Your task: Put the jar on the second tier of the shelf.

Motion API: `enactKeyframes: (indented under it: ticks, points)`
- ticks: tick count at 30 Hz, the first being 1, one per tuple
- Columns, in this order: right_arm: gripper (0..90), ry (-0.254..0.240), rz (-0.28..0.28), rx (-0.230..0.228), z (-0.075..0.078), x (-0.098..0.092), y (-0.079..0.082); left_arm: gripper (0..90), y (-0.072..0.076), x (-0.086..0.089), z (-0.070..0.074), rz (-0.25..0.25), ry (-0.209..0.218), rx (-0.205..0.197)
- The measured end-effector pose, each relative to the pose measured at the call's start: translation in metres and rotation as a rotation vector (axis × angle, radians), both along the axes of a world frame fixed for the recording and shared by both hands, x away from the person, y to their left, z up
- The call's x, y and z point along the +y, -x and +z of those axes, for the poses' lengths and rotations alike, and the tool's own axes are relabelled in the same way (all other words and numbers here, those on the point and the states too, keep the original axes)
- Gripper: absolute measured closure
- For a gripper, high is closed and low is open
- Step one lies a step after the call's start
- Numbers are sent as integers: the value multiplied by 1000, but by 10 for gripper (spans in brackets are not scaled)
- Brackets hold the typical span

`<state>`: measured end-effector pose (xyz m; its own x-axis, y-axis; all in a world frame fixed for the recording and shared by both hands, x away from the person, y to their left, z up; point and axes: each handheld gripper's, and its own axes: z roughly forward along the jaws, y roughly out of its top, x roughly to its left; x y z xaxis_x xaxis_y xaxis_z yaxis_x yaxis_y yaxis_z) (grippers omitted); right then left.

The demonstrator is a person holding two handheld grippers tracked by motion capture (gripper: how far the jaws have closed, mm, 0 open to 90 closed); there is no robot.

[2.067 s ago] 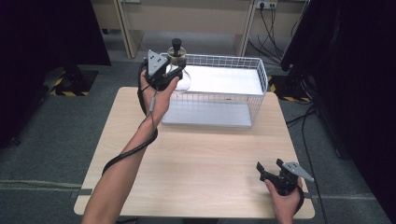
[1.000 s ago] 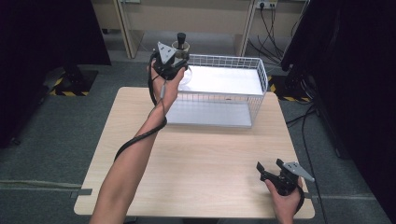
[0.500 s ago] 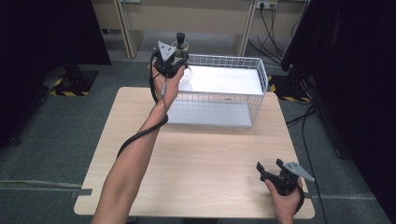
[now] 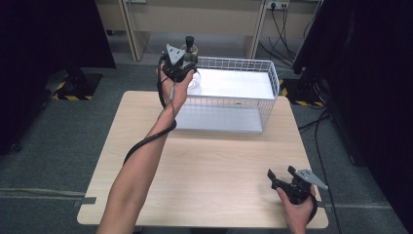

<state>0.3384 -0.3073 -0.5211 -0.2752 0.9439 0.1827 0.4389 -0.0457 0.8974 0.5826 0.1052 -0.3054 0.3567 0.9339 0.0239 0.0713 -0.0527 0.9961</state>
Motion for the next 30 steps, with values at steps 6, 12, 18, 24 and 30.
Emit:
enactKeyframes:
  ticks: [6, 12, 18, 24, 30]
  points:
    - [85, 4, 1, -1, 0, 0, 0, 498, -1, 3, -1, -3, 14, 7]
    - [85, 5, -1, -2, 0, 1, 0, 482, -2, 8, 0, -17, 17, 26]
    - [85, 2, 0, -1, 0, 0, 0, 407, -1, 8, 2, -21, 24, 24]
    - [85, 4, 0, -1, 0, 1, 0, 232, 5, 6, 5, -13, 28, 19]
    - [85, 6, 0, 1, 0, 1, 0, 142, 10, 8, 4, 6, 23, 27]
